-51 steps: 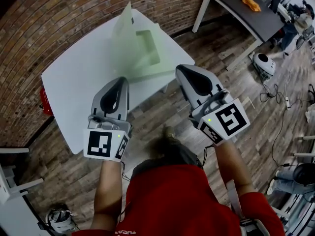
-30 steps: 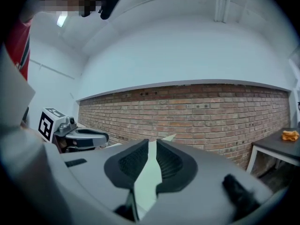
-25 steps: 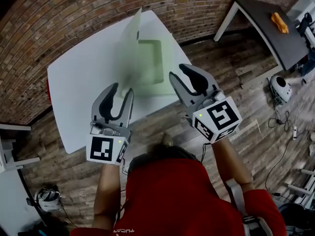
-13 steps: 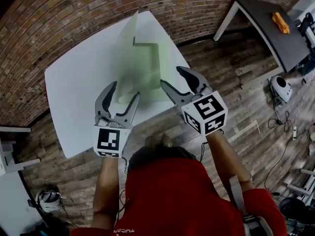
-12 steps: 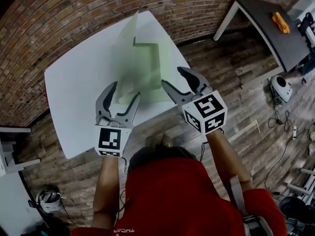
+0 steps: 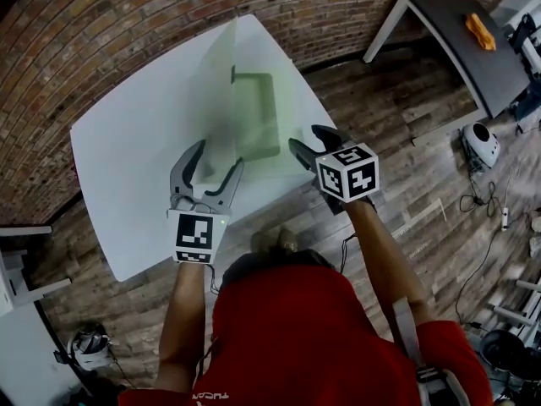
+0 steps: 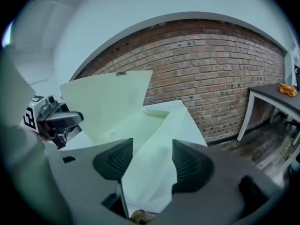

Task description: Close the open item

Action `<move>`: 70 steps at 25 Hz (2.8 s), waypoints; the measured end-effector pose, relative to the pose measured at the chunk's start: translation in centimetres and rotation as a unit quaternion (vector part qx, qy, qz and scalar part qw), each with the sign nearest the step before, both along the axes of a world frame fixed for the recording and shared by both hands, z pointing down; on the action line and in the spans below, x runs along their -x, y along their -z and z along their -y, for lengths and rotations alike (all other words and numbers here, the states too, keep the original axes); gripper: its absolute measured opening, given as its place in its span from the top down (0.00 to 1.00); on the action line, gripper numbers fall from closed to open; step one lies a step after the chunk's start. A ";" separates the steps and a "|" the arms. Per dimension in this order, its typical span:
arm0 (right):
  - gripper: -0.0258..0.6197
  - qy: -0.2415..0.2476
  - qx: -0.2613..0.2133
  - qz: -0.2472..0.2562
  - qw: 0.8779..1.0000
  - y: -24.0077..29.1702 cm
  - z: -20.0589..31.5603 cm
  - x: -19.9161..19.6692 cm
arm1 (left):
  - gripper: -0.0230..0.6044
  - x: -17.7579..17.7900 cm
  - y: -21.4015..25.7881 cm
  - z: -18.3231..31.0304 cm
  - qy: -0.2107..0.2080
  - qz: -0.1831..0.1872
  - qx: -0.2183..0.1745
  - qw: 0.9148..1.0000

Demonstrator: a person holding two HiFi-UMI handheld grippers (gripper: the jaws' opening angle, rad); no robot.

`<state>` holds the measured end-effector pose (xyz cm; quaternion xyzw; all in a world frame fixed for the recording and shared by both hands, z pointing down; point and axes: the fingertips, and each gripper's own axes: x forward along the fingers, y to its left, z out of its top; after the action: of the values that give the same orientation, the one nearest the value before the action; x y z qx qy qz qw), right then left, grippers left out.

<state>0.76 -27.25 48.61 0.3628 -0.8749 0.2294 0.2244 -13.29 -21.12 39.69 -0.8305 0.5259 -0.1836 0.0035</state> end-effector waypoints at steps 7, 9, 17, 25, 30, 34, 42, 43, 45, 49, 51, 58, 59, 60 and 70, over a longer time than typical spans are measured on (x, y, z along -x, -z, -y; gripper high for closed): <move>0.59 -0.004 0.054 0.028 0.998 -3.0 0.5 0.0 | 0.51 -0.4 -0.2 0.4 -0.007 0.004 0.000 1.000; 0.59 -0.005 0.064 0.038 0.997 -3.4 0.6 0.0 | 0.55 -0.6 -0.2 0.4 -0.007 0.004 -0.002 1.000; 0.59 0.008 0.086 0.052 0.995 -4.4 1.3 0.3 | 0.68 -1.4 -0.1 1.0 -0.010 -0.001 -0.005 1.000; 0.59 0.025 0.088 0.071 0.993 -4.6 1.3 0.7 | 0.71 -3.0 -0.8 1.3 -0.029 0.002 0.002 1.000; 0.59 0.034 0.083 0.080 0.993 -4.6 1.4 0.8 | 0.72 -4.2 -1.6 1.5 -0.046 0.009 0.013 0.999; 0.59 0.043 0.081 0.081 0.993 -4.6 1.3 0.8 | 0.72 -5.7 -2.6 1.6 -0.066 0.023 0.025 0.997; 0.59 0.051 0.078 0.089 0.992 -4.6 1.3 0.8 | 0.72 -8.3 -5.4 1.9 -0.107 0.073 0.059 0.990; 0.59 0.051 0.078 0.089 0.992 -4.6 1.3 0.8 | 0.72 -8.6 -5.8 2.0 -0.110 0.077 0.064 0.989; 0.59 0.053 0.075 0.089 0.992 -4.5 1.4 0.8 | 0.72 -9.0 -6.3 2.1 -0.114 0.085 0.072 0.987; 0.59 0.060 0.065 0.092 0.992 -4.5 1.3 0.8 | 0.72 -9.7 -7.3 2.0 -0.123 0.097 0.084 0.984; 0.59 0.066 0.058 0.095 0.992 -4.4 1.3 0.7 | 0.72 -9.9 -7.8 2.0 -0.127 0.103 0.092 0.982; 0.59 0.117 0.050 0.095 0.987 -4.5 1.5 0.7 | 0.72 -10.3 -9.0 2.2 -0.146 0.112 0.112 0.977; 0.59 0.127 0.051 0.093 0.986 -4.4 1.5 0.7 | 0.72 -10.4 -9.0 2.2 -0.148 0.113 0.115 0.976; 0.59 0.135 0.053 0.091 0.985 -4.4 1.4 0.6 | 0.72 -10.4 -9.1 2.2 -0.150 0.114 0.118 0.975; 0.59 0.192 0.063 0.089 0.975 -4.3 1.1 0.4 | 0.72 -10.7 -10.8 2.0 -0.166 0.142 0.156 0.963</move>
<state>0.33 -28.31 52.91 0.1511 -0.9284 0.2681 0.2081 -2.63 -23.12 50.47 -0.8617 0.3399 -0.3762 -0.0210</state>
